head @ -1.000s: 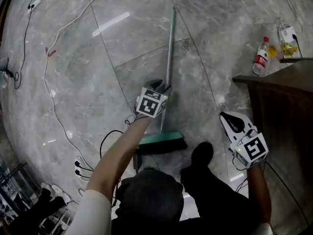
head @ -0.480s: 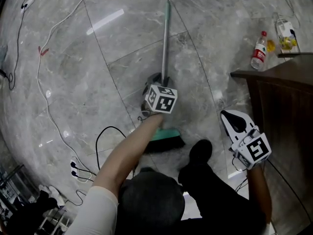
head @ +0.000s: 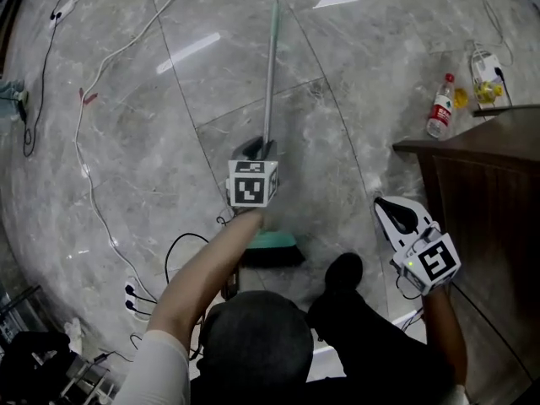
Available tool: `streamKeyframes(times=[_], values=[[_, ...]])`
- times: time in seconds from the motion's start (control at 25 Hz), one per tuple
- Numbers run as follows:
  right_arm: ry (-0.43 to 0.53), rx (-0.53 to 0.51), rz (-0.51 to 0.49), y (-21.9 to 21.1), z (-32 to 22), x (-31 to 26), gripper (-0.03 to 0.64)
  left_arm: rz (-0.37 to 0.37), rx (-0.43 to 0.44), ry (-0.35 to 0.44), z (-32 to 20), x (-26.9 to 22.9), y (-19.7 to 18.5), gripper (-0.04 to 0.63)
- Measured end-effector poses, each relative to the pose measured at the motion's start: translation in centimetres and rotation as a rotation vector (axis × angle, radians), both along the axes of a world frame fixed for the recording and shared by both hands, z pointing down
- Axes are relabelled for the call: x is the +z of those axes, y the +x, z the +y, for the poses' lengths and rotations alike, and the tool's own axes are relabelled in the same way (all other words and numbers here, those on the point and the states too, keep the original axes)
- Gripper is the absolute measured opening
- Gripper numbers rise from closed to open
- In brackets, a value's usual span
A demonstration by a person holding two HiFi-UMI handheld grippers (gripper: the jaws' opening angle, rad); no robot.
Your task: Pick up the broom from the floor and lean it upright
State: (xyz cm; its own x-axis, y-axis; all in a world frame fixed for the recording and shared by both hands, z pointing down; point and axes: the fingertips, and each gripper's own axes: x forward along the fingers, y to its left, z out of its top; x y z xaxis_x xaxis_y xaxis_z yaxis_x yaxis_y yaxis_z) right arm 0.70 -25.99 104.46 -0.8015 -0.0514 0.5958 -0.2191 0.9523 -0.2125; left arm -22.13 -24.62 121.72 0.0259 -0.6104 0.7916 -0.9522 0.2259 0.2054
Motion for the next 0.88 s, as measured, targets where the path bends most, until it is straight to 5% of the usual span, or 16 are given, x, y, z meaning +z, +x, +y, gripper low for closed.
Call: streamKeyframes(times=[0.16,0.4,0.88], values=[[0.01,-0.002,-0.028,-1.1,-1.2,-1.8,0.002,0.001,-0.034,0.103,-0.8,-6.1,-2.6,0.078],[0.053,-0.06,-0.071,-3.6,-1.4,-5.2,0.002,-0.052,0.032,0.242,-1.4,-13.3,-3.5,0.078],[0.081,-0.152,-0.161,-8.0,-1.4,-13.7,0.002,-0.092,0.28,0.412,-0.6,-21.9,-0.7,0.078]])
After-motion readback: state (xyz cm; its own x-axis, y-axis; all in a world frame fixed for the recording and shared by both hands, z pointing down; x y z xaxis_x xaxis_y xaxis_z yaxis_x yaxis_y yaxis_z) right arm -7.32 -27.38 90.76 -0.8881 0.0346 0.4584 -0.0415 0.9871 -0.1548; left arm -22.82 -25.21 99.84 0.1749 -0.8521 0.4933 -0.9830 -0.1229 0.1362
